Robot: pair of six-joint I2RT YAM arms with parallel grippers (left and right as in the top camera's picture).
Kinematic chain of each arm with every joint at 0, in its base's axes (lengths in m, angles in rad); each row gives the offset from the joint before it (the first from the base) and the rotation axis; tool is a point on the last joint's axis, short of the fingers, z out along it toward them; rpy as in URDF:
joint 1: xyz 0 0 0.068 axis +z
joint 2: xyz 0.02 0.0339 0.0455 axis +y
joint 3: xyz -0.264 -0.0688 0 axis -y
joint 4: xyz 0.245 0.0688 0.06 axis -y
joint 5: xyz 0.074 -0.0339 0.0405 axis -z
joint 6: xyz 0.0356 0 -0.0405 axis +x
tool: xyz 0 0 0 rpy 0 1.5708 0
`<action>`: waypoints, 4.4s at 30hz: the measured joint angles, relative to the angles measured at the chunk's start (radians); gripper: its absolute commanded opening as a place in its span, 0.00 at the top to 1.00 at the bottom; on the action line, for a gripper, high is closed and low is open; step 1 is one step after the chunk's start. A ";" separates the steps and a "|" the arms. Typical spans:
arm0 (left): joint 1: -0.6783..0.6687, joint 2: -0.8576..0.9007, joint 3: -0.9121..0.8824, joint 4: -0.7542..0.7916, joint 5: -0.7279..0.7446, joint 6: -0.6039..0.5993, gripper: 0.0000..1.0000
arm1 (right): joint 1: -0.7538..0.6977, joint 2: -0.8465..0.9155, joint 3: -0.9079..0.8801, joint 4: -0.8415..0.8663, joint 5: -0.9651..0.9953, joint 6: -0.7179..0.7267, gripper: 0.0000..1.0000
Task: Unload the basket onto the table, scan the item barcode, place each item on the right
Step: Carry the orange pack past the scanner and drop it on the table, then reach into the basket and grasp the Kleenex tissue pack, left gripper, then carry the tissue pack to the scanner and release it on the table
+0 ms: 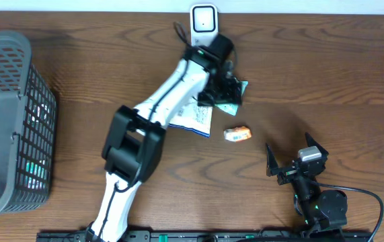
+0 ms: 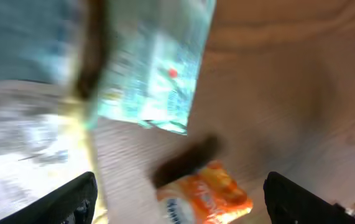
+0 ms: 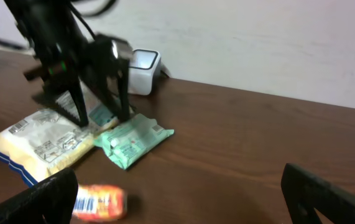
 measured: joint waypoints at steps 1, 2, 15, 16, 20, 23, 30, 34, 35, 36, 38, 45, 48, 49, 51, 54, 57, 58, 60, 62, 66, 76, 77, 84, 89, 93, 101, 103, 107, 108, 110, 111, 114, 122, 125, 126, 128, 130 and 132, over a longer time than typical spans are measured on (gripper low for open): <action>0.025 -0.018 0.005 -0.008 0.002 0.006 0.15 | 0.000 0.000 0.000 0.000 0.000 0.000 0.01; 0.055 -0.045 0.010 -0.015 0.004 0.014 0.15 | 0.000 0.000 0.000 0.000 0.000 0.000 0.01; 0.834 -0.697 0.075 -0.048 0.002 0.055 0.15 | 0.000 0.000 0.000 0.000 0.000 0.000 0.01; 0.893 -0.712 0.075 -0.054 0.003 0.058 0.15 | 0.000 0.000 0.000 0.000 0.000 0.000 0.01; 1.125 -0.717 0.074 -0.103 -0.034 0.083 0.15 | 0.000 0.000 0.000 0.000 0.000 0.000 0.01; 1.275 -0.673 0.060 -0.110 -0.122 0.092 0.15 | 0.000 0.000 0.000 0.000 0.000 0.000 0.01; 1.395 -0.455 0.013 -0.190 -0.171 0.118 0.15 | 0.000 0.000 0.000 0.000 0.000 0.000 0.01; 1.394 -0.288 -0.014 -0.288 -0.195 0.145 0.15 | 0.000 0.000 0.000 0.000 0.000 0.000 0.01; 1.394 -0.259 -0.018 -0.303 -0.208 0.148 0.15 | 0.000 0.000 0.000 0.000 0.000 0.000 0.01; 1.394 -0.220 -0.019 -0.338 -0.228 0.151 0.15 | 0.000 0.000 0.000 0.000 0.000 0.000 0.01; 1.394 -0.174 -0.021 -0.388 -0.267 0.140 0.15 | 0.000 0.000 0.000 0.000 0.000 0.000 0.01; 1.394 -0.127 -0.025 -0.547 -0.349 -0.036 0.14 | 0.000 0.000 0.000 0.000 0.000 0.000 0.01; 1.393 -0.127 -0.032 -0.609 -0.383 -0.129 0.14 | 0.000 0.000 0.000 0.000 0.000 0.000 0.01; 1.393 -0.127 -0.045 -0.608 -0.397 -0.142 0.14 | 0.000 0.000 0.000 0.000 0.000 0.000 0.01; 1.393 -0.127 -0.080 -0.604 -0.410 -0.159 0.14 | 0.000 0.000 0.000 0.000 0.000 0.000 0.01; 1.393 -0.127 -0.158 -0.597 -0.430 -0.175 0.13 | 0.000 0.000 0.000 0.000 0.000 0.000 0.01; 1.393 -0.127 -0.194 -0.590 -0.435 -0.181 0.11 | 0.000 0.000 0.000 0.000 0.000 0.000 0.01; 1.393 -0.127 -0.201 -0.589 -0.436 -0.182 0.10 | 0.000 0.000 0.000 0.000 0.000 0.000 0.01; 1.392 -0.127 -0.210 -0.588 -0.440 -0.184 0.08 | 0.000 0.000 0.000 0.000 0.000 0.000 0.01; 1.390 -0.127 -0.210 -0.586 -0.443 -0.184 0.08 | 0.000 0.000 0.000 0.000 0.000 0.000 0.01; 1.369 -0.127 -0.237 -0.549 -0.447 -0.179 0.08 | 0.000 0.000 0.000 0.000 0.000 0.000 0.01; 1.310 -0.126 -0.304 -0.427 -0.466 -0.187 0.09 | 0.000 0.000 0.000 0.000 0.000 0.000 0.01; 1.310 -0.126 -0.305 -0.425 -0.477 -0.188 0.09 | 0.000 0.000 0.000 0.000 0.000 0.000 0.01; 1.311 -0.146 -0.409 -0.353 -0.507 -0.199 0.37 | 0.000 0.000 0.000 0.000 0.000 0.000 0.01; 1.310 -0.156 -0.446 -0.338 -0.519 -0.208 0.90 | 0.000 0.000 0.000 0.000 0.000 0.000 0.01; 1.309 -0.159 -0.444 -0.356 -0.528 -0.209 0.92 | 0.000 0.000 0.000 0.000 0.000 0.000 0.01; 1.310 -0.150 -0.225 -0.486 -0.524 -0.204 0.93 | 0.000 0.000 0.000 0.000 0.000 0.000 0.01; 1.310 -0.182 -0.144 -0.488 -0.523 -0.182 0.93 | 0.000 0.000 0.000 0.000 0.000 0.000 0.01; 1.310 -0.370 -0.011 -0.444 -0.482 -0.157 0.93 | 0.000 0.000 0.000 0.000 0.000 0.000 0.01; 1.311 -0.454 0.018 -0.402 -0.439 -0.149 0.93 | 0.000 0.000 0.000 0.000 0.000 0.000 0.01; 1.311 -0.642 0.045 -0.287 -0.304 -0.123 0.93 | 0.000 0.000 0.000 0.000 0.000 0.000 0.01; 1.311 -0.661 0.049 -0.279 -0.290 -0.123 0.93 | 0.000 0.000 0.000 0.000 0.000 0.000 0.01; 1.292 -0.803 0.045 -0.183 -0.160 -0.115 0.93 | 0.000 0.000 0.000 0.000 0.000 0.000 0.01; 0.877 -0.996 0.046 -0.206 0.036 -0.087 0.93 | 0.000 0.000 0.000 0.000 0.000 0.000 0.01; 0.667 -0.943 -0.007 -0.190 0.041 -0.077 0.93 | 0.000 0.000 0.000 0.000 0.000 0.000 0.01; 0.569 -0.908 -0.036 -0.174 0.038 -0.074 0.93 | 0.000 0.000 0.000 0.000 0.000 0.000 0.01; 0.468 -0.854 -0.068 -0.161 0.024 -0.074 0.93 | 0.000 0.000 0.000 0.000 0.000 0.000 0.01; 0.369 -0.776 -0.089 -0.154 0.004 -0.073 0.93 | 0.000 0.000 0.000 0.000 0.000 0.000 0.01; 0.293 -0.689 -0.098 -0.147 -0.010 -0.071 0.93 | 0.000 0.000 0.000 0.000 0.000 0.000 0.01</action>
